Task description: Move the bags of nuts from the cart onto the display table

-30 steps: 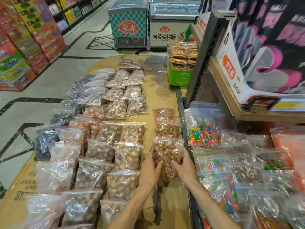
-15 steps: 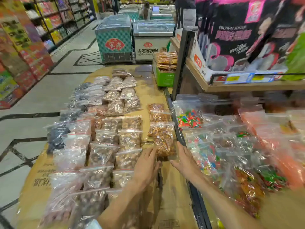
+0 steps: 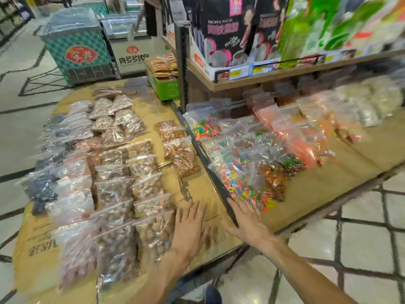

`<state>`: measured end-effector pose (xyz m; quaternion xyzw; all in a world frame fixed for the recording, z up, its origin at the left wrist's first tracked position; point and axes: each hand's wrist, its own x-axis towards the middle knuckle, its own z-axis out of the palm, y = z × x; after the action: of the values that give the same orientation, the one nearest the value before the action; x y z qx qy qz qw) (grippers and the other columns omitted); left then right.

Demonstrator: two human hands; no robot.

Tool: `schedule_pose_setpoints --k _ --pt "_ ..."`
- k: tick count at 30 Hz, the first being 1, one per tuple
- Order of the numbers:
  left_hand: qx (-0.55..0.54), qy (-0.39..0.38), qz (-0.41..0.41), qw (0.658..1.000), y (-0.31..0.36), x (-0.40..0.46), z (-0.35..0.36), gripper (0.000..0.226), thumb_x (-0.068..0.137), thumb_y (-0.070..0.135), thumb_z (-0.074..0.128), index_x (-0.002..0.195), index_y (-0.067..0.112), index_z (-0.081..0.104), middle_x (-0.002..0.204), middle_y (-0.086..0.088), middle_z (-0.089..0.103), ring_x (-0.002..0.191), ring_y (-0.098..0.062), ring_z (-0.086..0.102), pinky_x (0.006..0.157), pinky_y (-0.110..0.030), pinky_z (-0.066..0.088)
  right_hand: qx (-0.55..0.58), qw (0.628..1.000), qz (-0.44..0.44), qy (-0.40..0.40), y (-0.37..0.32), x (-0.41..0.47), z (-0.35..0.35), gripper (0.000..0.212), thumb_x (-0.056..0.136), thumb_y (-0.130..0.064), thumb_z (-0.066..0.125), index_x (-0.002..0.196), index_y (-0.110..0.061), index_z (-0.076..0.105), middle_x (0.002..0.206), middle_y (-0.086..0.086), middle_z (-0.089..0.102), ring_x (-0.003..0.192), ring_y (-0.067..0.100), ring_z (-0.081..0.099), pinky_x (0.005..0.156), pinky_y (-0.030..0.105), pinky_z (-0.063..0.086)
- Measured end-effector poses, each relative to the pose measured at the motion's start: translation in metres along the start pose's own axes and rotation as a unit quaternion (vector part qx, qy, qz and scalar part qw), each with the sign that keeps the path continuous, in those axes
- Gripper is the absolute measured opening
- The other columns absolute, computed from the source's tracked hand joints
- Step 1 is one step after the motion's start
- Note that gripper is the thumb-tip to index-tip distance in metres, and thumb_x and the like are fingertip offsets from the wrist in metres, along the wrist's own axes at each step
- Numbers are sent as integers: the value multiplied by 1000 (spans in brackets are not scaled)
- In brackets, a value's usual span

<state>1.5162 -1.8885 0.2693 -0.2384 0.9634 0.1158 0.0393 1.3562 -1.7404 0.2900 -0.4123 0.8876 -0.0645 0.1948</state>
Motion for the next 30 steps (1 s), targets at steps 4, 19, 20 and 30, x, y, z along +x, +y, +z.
schedule_pose_setpoints --k 4,19,20,30 --pt "9 -20 53 998 40 -5 19 70 98 53 26 155 19 51 159 -8 51 149 -31 46 121 -59 35 10 999 53 4 35 -53 4 92 96 -59 62 167 -30 12 171 2 19 160 26 14 127 52 20" --pt "45 -143 215 965 311 33 71 63 103 57 33 155 25 50 164 -4 42 153 -29 40 122 -56 30 77 972 216 42 276 -198 7 95 95 -69 55 168 -30 9 175 3 10 163 28 1 130 53 5" --pt "43 -119 227 966 333 38 82 61 100 56 37 146 23 61 154 -6 56 144 -30 53 115 -57 42 82 970 225 48 298 -207 4 95 94 -69 55 168 -29 10 175 3 11 163 28 1 130 53 6" --pt "40 -156 309 937 576 83 113 62 109 54 34 165 28 24 174 -1 18 163 -25 9 132 -50 7 103 935 330 80 504 -298 -23 98 91 -79 45 168 -30 7 176 5 11 163 28 4 129 54 3"
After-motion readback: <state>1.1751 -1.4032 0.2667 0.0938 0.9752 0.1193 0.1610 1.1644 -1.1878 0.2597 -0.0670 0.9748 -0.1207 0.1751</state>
